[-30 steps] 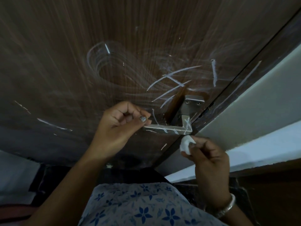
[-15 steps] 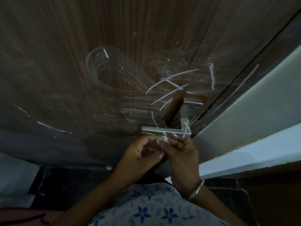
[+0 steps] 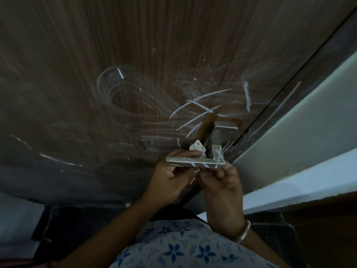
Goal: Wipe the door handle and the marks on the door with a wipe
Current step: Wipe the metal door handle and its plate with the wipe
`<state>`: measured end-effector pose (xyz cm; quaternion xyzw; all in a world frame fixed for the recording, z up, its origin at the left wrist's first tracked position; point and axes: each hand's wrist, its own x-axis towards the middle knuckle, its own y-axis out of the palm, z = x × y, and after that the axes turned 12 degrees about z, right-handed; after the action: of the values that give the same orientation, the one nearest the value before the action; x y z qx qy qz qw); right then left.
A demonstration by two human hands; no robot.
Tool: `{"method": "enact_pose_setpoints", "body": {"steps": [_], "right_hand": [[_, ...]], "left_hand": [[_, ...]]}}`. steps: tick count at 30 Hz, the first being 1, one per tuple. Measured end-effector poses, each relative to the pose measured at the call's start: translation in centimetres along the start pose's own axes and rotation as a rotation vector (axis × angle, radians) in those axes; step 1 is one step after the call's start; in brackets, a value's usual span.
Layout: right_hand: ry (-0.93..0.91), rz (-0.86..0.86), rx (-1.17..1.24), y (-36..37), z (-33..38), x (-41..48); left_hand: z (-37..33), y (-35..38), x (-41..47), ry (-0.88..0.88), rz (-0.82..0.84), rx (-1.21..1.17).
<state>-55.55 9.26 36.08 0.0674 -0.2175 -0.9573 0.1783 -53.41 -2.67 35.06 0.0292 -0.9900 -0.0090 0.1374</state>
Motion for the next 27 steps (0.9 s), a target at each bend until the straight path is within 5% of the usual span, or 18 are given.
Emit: {"method": "enact_pose_setpoints", "body": {"steps": [7,16,27], "right_hand": [[0.013,-0.155,-0.212,-2.0,-0.2,-0.4],[0.032,-0.074,-0.3,-2.9,-0.1,-0.7],[0.066,-0.05,-0.315,-3.9,-0.8,-1.0]], "left_hand": [[0.0,-0.8,0.8,0.014,0.124,0.061],[0.1,-0.1,-0.4,-0.095,0.127,-0.247],[-0.3,-0.5,-0.4,-0.182,0.187,-0.237]]}}
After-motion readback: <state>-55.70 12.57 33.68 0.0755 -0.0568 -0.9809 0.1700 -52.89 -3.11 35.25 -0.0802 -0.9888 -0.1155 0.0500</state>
